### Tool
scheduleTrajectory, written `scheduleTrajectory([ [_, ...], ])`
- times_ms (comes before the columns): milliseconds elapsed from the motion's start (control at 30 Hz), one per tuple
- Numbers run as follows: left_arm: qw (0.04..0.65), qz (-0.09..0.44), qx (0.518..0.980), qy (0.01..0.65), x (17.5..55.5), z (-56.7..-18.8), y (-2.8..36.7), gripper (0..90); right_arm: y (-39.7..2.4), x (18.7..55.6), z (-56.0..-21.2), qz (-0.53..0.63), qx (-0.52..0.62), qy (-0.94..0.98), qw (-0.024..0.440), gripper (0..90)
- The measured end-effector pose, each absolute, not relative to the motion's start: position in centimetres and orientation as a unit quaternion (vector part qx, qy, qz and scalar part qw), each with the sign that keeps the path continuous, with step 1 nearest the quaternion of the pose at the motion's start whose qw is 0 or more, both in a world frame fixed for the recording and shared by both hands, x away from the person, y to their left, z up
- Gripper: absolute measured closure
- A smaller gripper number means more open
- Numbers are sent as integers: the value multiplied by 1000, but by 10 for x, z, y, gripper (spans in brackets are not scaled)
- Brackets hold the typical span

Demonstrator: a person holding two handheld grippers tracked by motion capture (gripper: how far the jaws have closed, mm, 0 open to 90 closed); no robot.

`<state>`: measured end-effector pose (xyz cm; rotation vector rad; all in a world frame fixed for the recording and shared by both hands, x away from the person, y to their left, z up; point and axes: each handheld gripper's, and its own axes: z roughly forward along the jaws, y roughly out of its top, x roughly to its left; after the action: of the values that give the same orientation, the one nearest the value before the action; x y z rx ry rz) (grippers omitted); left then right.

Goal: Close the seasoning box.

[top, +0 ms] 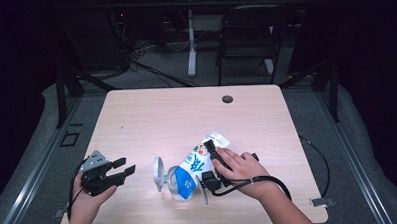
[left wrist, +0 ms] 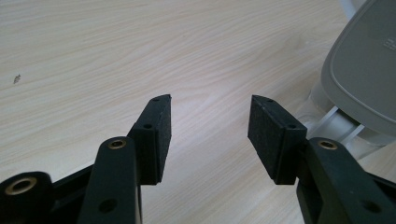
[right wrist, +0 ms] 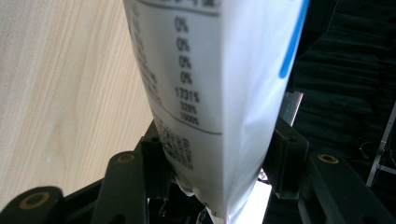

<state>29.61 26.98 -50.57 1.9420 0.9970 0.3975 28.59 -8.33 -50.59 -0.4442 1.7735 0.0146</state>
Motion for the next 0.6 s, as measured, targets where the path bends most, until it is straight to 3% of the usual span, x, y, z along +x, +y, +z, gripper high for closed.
scheduleTrajectory([
  [600, 445, 161, 783, 403, 296, -506, 270, 501, -84, 288, -507, 21, -192, 771, 608, 513],
])
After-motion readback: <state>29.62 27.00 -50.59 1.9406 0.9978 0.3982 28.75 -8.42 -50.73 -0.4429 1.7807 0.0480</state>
